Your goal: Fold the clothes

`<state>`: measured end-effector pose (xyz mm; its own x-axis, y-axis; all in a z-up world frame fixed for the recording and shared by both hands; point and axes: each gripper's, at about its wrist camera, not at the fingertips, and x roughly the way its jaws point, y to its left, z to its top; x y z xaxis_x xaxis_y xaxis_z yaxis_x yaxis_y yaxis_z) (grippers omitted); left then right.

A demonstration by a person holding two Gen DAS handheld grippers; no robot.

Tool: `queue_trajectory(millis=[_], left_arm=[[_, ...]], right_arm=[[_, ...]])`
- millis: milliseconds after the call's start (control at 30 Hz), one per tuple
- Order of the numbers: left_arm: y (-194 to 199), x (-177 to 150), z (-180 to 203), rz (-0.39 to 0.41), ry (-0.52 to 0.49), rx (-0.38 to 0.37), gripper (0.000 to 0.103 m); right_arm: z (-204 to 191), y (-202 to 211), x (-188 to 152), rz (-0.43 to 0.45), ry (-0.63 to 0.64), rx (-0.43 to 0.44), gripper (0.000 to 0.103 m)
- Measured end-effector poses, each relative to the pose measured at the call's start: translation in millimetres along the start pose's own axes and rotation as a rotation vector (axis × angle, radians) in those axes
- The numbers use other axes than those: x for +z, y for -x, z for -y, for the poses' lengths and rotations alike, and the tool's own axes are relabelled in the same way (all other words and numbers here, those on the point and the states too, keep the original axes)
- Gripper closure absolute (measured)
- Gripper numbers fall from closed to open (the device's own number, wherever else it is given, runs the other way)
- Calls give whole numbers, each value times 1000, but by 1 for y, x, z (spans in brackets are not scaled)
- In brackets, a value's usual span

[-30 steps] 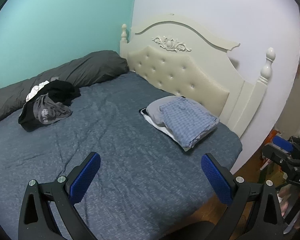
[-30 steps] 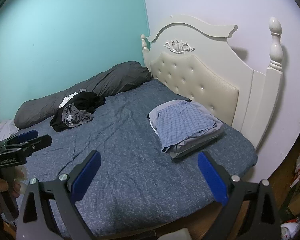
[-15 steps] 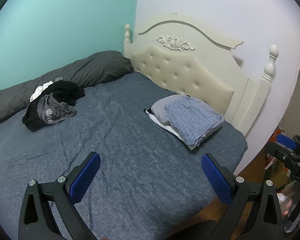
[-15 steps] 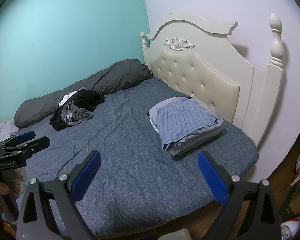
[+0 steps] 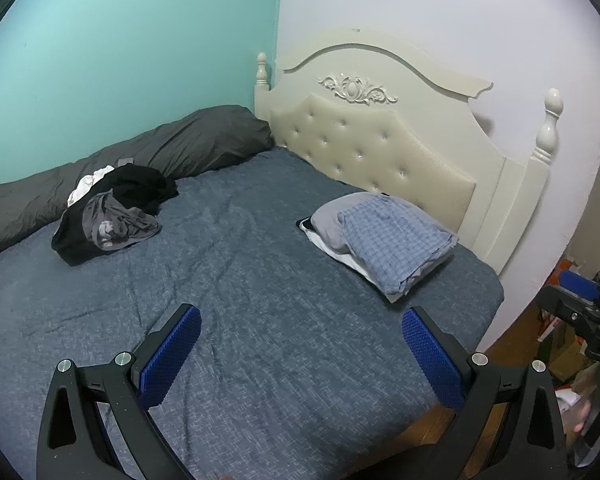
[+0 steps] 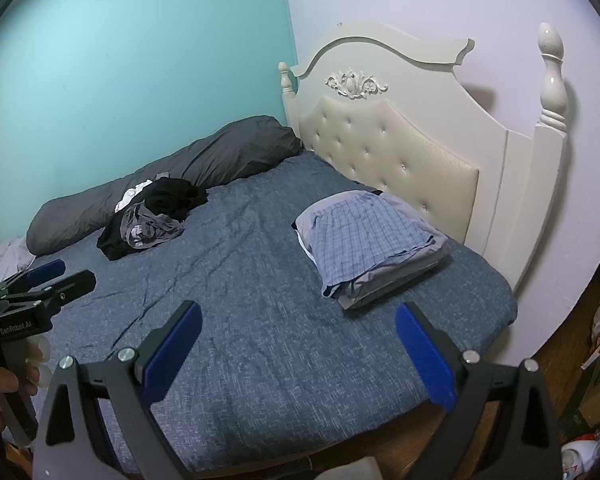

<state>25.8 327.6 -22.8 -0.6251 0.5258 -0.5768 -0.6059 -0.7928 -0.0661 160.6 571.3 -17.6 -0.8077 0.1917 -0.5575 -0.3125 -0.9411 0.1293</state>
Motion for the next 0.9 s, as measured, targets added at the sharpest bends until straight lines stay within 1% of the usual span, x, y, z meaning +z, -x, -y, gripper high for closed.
queue_trajectory(millis=[900], left_arm=[[0,-3,-1,-3,-7,17,0]], right_arm=[[2,-2,-1,-1,-1,3,5]])
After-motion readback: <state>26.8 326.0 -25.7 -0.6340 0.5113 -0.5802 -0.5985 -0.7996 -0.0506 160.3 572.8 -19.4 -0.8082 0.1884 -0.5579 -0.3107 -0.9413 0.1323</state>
